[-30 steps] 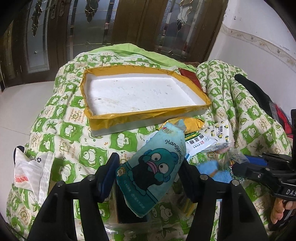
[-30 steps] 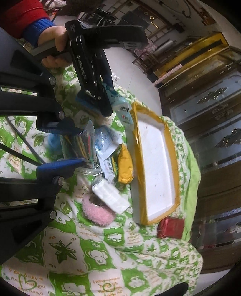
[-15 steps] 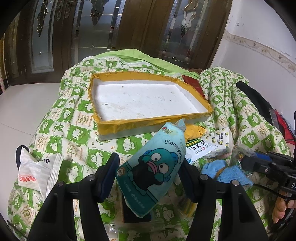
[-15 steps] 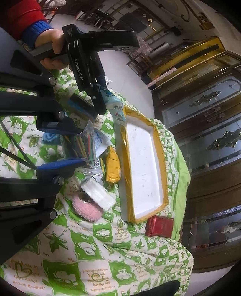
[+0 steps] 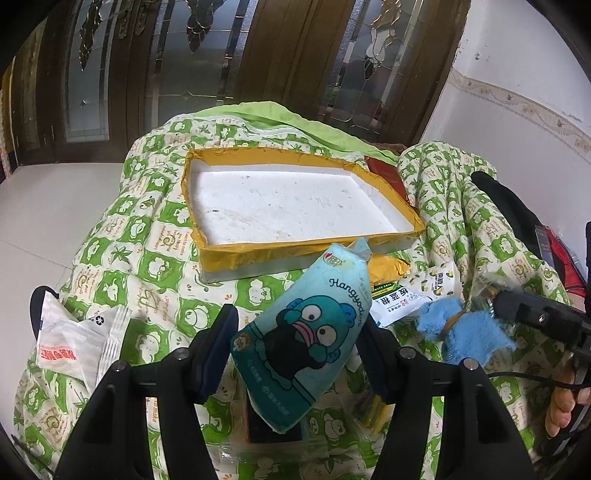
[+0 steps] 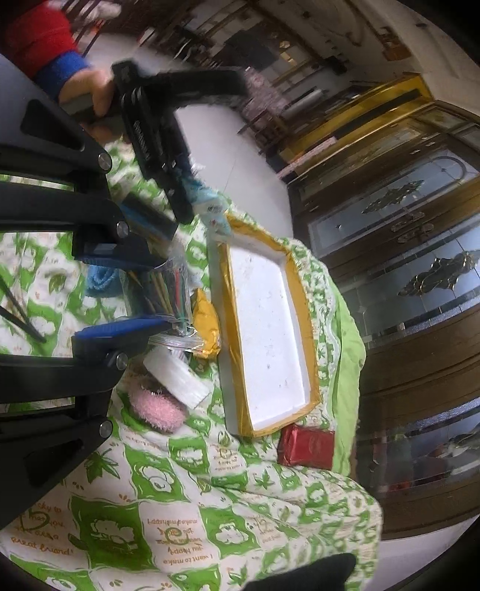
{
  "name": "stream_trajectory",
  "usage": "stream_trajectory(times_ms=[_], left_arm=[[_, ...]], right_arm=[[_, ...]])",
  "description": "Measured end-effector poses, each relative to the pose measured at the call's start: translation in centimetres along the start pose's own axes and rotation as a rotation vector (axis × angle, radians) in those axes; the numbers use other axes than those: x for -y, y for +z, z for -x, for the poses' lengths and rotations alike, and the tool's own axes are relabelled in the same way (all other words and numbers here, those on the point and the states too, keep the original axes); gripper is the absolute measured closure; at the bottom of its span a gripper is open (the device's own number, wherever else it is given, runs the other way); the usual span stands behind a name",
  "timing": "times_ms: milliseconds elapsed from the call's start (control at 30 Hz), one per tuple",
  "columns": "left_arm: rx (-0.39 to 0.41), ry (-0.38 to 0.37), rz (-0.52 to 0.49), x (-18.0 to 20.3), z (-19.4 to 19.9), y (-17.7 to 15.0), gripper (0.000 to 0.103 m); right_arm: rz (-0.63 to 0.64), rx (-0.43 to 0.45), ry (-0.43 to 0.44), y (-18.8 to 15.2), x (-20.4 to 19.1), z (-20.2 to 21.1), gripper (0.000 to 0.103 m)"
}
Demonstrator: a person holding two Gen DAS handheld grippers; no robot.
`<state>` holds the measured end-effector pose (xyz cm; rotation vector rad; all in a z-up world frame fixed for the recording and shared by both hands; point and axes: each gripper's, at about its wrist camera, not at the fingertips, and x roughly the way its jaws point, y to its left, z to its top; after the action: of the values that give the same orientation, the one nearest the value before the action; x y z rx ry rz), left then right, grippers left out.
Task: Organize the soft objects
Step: 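Carry the teal pack and the stick bag over the white tray with both tools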
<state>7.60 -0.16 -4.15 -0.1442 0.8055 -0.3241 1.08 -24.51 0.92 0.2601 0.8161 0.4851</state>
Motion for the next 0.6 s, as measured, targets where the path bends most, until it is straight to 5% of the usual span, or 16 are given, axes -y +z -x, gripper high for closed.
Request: stream_trajectory(times_ms=[600], left_arm=[[-0.011,0.004,-0.007,0.3,-0.2,-0.1,0.040]], right_arm=[[-0.074,-0.071,0.022,-0.3,1.3,-1.7,0.077]])
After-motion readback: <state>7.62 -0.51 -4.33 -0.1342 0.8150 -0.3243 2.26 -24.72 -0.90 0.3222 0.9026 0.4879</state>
